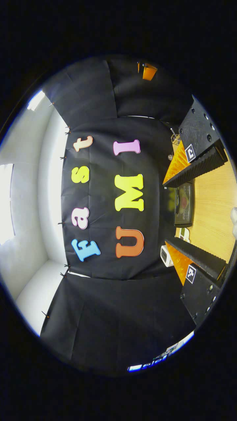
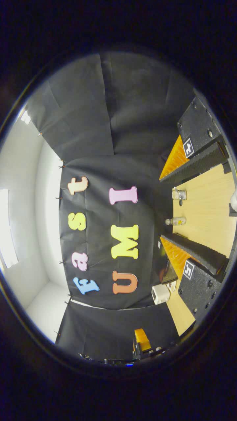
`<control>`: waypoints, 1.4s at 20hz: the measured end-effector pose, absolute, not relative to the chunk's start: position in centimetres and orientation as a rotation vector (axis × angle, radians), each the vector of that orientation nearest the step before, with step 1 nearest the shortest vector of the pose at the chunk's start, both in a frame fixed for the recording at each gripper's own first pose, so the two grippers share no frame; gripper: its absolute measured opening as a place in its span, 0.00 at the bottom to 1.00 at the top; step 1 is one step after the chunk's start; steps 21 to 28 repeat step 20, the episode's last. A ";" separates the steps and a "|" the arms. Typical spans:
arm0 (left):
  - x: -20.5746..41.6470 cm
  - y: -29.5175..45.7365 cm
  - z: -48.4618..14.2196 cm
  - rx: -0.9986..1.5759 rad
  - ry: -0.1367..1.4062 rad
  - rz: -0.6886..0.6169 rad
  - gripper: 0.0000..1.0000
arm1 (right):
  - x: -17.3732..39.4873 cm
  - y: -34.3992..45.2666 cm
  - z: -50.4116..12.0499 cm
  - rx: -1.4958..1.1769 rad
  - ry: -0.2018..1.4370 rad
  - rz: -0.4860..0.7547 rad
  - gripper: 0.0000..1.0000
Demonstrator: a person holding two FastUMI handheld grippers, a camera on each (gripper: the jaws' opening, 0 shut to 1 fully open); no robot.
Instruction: Open the electric oven with the left hand, put the food in, and close the electric oven.
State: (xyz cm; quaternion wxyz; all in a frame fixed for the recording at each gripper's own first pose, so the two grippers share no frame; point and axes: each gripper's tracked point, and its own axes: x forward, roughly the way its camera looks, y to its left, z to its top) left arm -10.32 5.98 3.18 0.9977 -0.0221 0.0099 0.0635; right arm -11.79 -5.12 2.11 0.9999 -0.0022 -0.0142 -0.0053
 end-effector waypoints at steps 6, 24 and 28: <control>-13.8 3.8 3.0 -0.049 0.046 0.096 0.96 | -13.6 -4.1 0.8 0.059 0.001 0.043 0.98; -14.6 2.0 3.5 -0.027 0.040 0.083 0.96 | -15.8 -4.4 -0.3 0.031 0.031 0.051 0.98; -14.6 2.0 3.5 -0.027 0.040 0.083 0.96 | -15.8 -4.4 -0.3 0.031 0.031 0.051 0.98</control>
